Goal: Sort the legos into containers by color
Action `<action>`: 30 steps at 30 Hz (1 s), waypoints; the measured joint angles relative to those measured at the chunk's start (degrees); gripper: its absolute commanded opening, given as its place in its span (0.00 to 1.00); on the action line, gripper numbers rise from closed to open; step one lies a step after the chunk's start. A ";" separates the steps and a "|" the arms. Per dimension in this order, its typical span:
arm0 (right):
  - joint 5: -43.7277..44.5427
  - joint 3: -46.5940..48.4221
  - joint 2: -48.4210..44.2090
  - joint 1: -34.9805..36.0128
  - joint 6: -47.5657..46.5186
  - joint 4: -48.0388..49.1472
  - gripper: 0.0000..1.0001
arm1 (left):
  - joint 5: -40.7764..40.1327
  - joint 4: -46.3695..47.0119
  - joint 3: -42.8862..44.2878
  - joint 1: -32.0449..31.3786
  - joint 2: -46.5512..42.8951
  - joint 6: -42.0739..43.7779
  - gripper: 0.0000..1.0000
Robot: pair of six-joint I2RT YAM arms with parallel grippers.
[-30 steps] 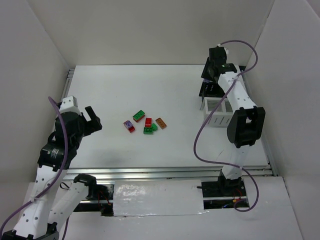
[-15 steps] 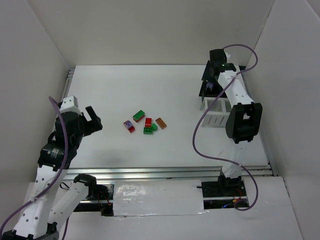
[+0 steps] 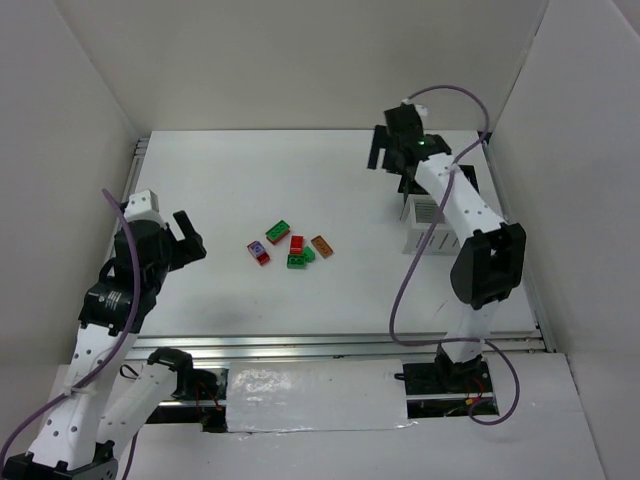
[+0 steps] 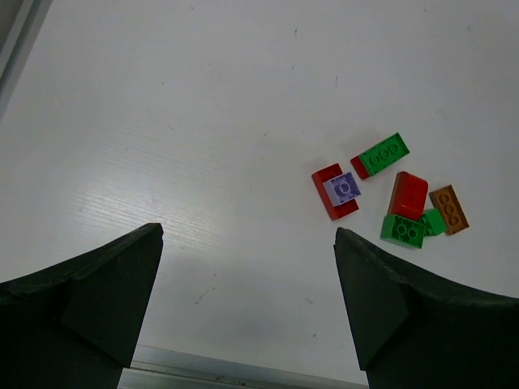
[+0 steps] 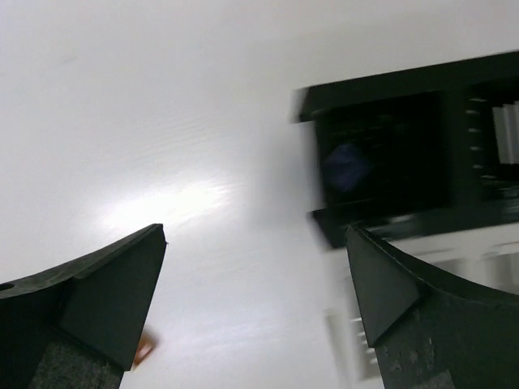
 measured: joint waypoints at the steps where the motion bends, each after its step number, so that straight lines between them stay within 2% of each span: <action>1: -0.22 -1.07 -1.57 3.10 -0.17 0.52 0.99 | -0.31 0.00 0.00 0.00 0.11 -0.04 0.99; 7: -7.08 -4.35 -5.70 22.62 -0.20 5.18 0.96 | -5.90 -1.46 0.00 0.11 0.61 -1.36 1.00; 10: -10.19 -2.60 -2.12 30.18 -0.55 6.03 0.92 | -9.79 -2.97 0.04 0.70 0.13 -3.37 1.00; 12: -11.56 1.88 3.50 33.66 -1.11 5.51 0.91 | -11.80 -3.89 0.07 1.09 -0.72 -4.07 1.00; 16: -13.44 9.77 15.02 36.94 -2.27 5.35 0.87 | -14.47 -4.74 0.07 1.31 -2.82 -5.42 1.00; 19: -14.40 11.28 20.46 38.05 -3.28 4.59 0.81 | -15.34 -4.81 0.13 1.33 -3.96 -5.95 1.00; 25: -15.67 13.03 25.46 39.28 -4.26 3.13 0.78 | -15.04 -4.74 0.17 1.49 -3.32 -6.12 0.99; 30: -16.06 13.05 25.55 39.65 -4.74 3.65 0.69 | -14.21 -4.68 0.17 1.49 -3.28 -6.05 1.00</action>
